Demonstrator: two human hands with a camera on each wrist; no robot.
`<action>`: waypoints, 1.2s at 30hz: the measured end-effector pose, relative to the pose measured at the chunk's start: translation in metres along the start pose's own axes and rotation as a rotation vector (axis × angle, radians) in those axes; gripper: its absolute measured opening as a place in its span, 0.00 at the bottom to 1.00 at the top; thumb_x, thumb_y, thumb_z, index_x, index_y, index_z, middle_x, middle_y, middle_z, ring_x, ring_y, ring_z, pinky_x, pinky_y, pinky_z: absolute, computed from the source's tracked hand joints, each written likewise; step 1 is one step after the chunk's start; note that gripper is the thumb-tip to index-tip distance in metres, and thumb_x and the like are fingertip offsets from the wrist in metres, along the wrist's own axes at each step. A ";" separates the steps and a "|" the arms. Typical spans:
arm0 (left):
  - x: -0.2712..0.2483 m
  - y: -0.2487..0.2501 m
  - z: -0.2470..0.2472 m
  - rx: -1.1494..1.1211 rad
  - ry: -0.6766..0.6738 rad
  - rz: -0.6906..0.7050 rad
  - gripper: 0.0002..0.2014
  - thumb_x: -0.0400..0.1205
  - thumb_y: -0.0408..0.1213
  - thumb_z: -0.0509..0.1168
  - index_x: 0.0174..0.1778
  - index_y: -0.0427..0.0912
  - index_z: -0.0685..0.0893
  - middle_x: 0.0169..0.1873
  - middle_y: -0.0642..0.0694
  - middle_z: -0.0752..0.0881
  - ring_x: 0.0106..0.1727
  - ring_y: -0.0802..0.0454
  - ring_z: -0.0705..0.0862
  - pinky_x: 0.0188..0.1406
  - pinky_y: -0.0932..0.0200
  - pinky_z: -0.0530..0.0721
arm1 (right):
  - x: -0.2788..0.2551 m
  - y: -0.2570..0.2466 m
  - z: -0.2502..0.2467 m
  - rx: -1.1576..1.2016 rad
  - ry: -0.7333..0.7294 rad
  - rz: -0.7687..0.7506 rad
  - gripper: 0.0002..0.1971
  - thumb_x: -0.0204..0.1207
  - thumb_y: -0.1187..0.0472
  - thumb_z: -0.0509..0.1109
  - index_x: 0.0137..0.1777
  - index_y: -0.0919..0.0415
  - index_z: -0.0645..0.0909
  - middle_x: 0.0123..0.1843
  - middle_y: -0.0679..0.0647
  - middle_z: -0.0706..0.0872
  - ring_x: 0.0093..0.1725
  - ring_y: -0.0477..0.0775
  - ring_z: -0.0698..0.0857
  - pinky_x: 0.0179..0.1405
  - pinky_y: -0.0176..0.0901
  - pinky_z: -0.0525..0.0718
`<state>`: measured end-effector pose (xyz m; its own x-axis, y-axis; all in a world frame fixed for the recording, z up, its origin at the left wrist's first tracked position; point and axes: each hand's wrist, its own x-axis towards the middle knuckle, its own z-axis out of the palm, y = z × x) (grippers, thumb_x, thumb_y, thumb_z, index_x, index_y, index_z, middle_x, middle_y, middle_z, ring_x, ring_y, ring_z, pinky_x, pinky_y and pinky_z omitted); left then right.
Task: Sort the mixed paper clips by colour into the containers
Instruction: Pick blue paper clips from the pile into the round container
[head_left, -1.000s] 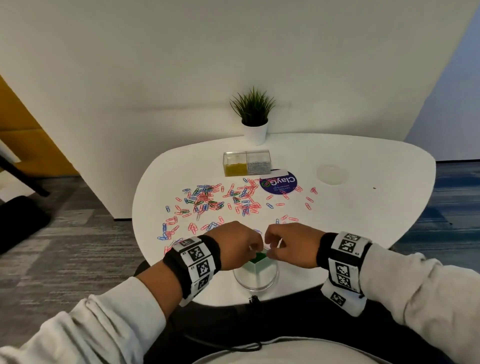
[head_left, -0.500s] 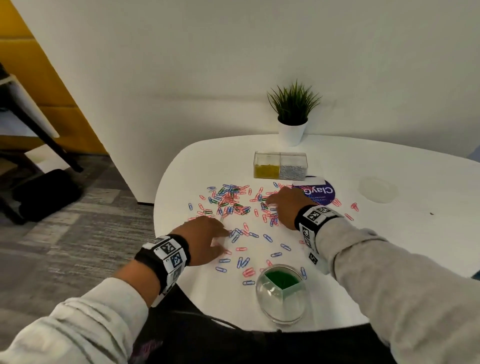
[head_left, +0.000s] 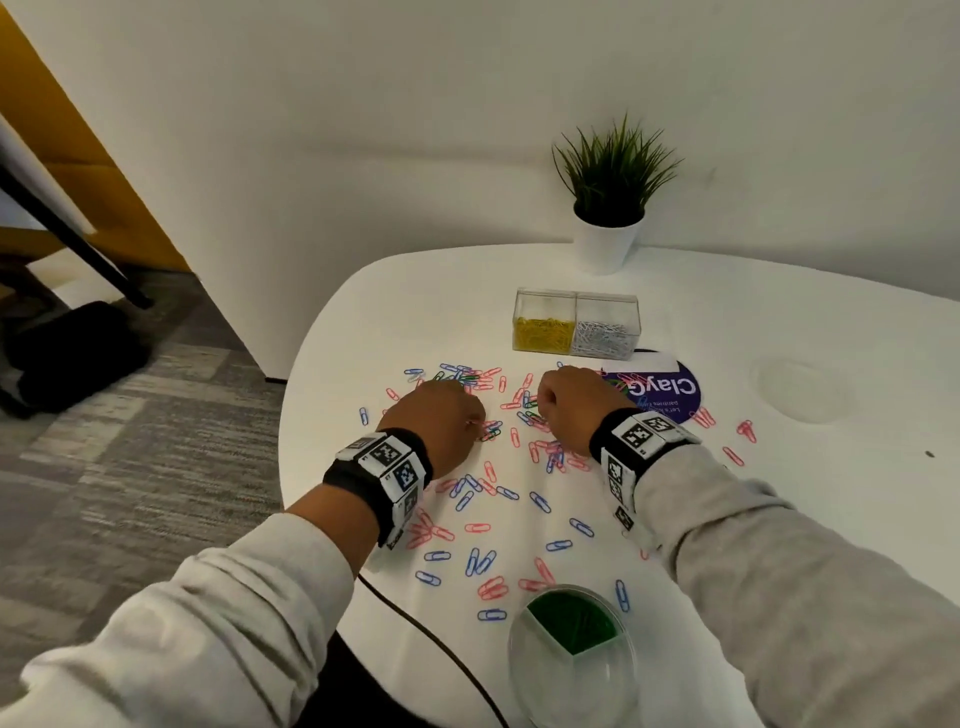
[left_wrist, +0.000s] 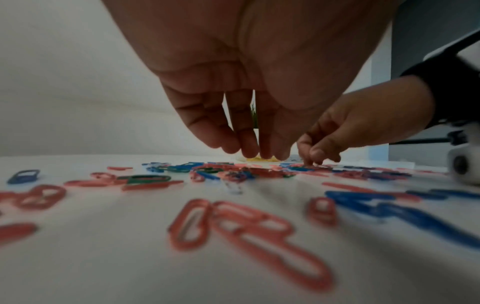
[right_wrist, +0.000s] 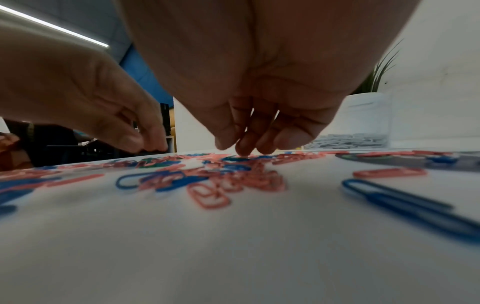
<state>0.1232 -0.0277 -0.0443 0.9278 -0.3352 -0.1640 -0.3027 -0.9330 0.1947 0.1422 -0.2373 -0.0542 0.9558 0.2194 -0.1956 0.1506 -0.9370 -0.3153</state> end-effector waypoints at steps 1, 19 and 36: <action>0.004 0.000 0.001 0.010 -0.004 -0.007 0.14 0.85 0.48 0.59 0.61 0.57 0.87 0.58 0.51 0.83 0.64 0.47 0.80 0.62 0.49 0.81 | 0.001 0.003 0.001 0.000 0.025 0.007 0.06 0.79 0.64 0.62 0.45 0.52 0.77 0.48 0.51 0.81 0.49 0.55 0.80 0.46 0.47 0.78; 0.015 -0.009 0.003 -0.066 0.001 0.061 0.11 0.85 0.42 0.63 0.59 0.57 0.86 0.55 0.53 0.78 0.56 0.51 0.81 0.51 0.59 0.77 | 0.002 0.005 0.008 -0.044 0.005 -0.018 0.13 0.82 0.60 0.62 0.63 0.45 0.79 0.58 0.53 0.76 0.59 0.56 0.78 0.56 0.49 0.81; 0.011 -0.006 0.012 0.021 0.012 0.190 0.06 0.83 0.43 0.60 0.45 0.49 0.81 0.45 0.52 0.77 0.45 0.50 0.79 0.41 0.57 0.79 | 0.004 -0.002 0.011 -0.022 -0.033 -0.008 0.02 0.79 0.58 0.66 0.48 0.50 0.77 0.52 0.52 0.81 0.49 0.55 0.82 0.48 0.45 0.80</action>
<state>0.1327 -0.0273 -0.0588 0.8559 -0.5042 -0.1147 -0.4771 -0.8556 0.2009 0.1429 -0.2319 -0.0647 0.9458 0.2358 -0.2235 0.1644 -0.9407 -0.2967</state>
